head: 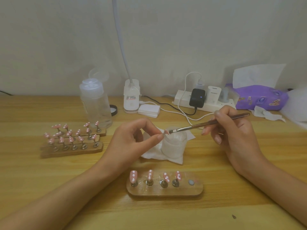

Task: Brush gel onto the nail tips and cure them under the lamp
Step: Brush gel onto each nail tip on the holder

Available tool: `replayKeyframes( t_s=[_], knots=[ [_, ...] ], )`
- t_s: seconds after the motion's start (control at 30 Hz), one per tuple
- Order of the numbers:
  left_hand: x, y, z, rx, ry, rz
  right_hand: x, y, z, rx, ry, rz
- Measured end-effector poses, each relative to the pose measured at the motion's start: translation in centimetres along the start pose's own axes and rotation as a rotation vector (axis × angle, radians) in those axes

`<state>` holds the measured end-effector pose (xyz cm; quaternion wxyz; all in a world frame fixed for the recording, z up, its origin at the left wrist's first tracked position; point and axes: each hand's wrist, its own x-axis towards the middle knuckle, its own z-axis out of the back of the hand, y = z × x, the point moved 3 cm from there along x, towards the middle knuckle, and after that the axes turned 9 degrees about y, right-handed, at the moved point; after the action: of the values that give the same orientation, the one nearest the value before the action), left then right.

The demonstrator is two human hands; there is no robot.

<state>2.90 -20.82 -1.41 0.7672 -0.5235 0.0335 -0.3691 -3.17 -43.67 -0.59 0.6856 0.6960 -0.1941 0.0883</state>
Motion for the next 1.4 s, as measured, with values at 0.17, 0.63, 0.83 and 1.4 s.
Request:
replayKeyframes(
  t_s=[0.17,0.63,0.83,1.4],
  knots=[
    [-0.05,0.11,0.06,-0.017,-0.004,0.020,-0.11,0.05,-0.48,-0.037,0.027,-0.043],
    [-0.04,-0.15,0.02,-0.042,0.000,0.031,-0.09,0.13,-0.20,-0.013,0.014,-0.005],
    [-0.08,-0.25,0.02,-0.054,-0.001,0.027,-0.16,-0.04,-0.22,-0.035,0.016,-0.066],
    [-0.02,-0.15,0.06,-0.042,-0.006,0.033,-0.23,-0.12,-0.18,-0.036,0.026,-0.069]
  ],
)
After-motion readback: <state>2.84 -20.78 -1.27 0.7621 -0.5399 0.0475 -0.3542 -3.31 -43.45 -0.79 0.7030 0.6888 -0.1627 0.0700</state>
